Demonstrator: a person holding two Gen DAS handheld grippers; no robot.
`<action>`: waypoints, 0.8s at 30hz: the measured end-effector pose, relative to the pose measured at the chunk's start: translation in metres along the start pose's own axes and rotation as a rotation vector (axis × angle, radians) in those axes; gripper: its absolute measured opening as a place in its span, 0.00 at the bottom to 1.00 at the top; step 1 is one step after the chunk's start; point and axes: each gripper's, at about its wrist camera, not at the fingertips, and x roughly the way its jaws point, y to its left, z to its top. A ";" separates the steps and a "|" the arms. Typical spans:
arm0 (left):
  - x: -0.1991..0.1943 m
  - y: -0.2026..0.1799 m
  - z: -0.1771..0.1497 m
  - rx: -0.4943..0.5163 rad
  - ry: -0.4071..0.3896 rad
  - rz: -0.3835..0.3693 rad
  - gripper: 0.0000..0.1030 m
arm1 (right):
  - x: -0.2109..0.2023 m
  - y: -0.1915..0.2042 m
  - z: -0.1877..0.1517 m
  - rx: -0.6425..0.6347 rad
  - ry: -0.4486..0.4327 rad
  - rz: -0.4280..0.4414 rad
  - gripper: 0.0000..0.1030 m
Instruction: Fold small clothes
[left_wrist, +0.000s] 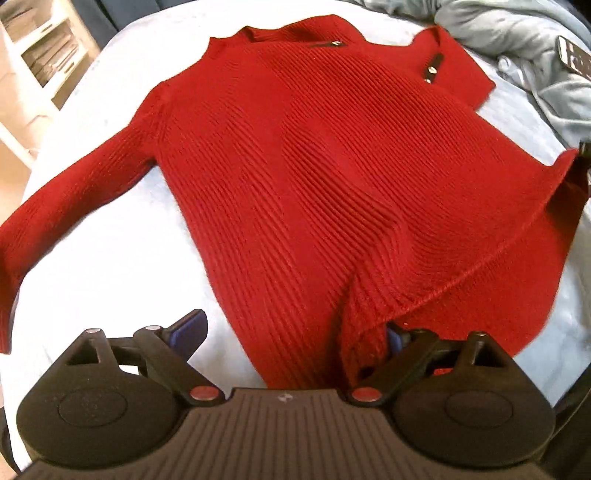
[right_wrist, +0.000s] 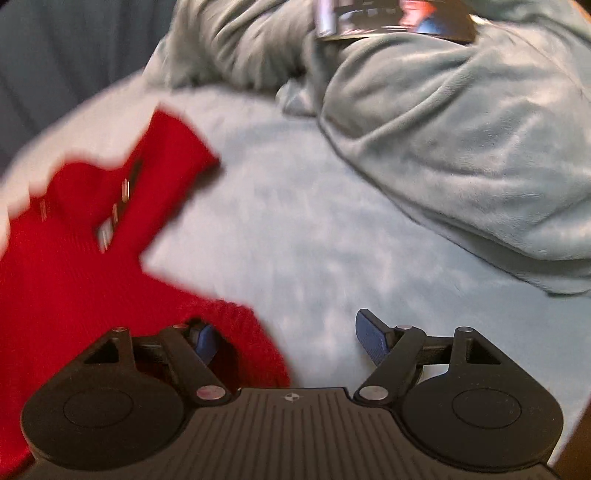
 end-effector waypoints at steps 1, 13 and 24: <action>0.000 -0.004 -0.002 -0.005 0.003 0.003 0.92 | 0.003 -0.004 0.008 0.053 0.009 0.031 0.75; 0.001 -0.031 0.009 -0.033 -0.029 -0.024 0.93 | 0.003 -0.006 0.016 0.063 -0.014 0.104 0.03; 0.013 -0.040 0.035 -0.092 -0.022 0.062 0.95 | -0.079 0.013 0.068 0.115 -0.237 0.270 0.03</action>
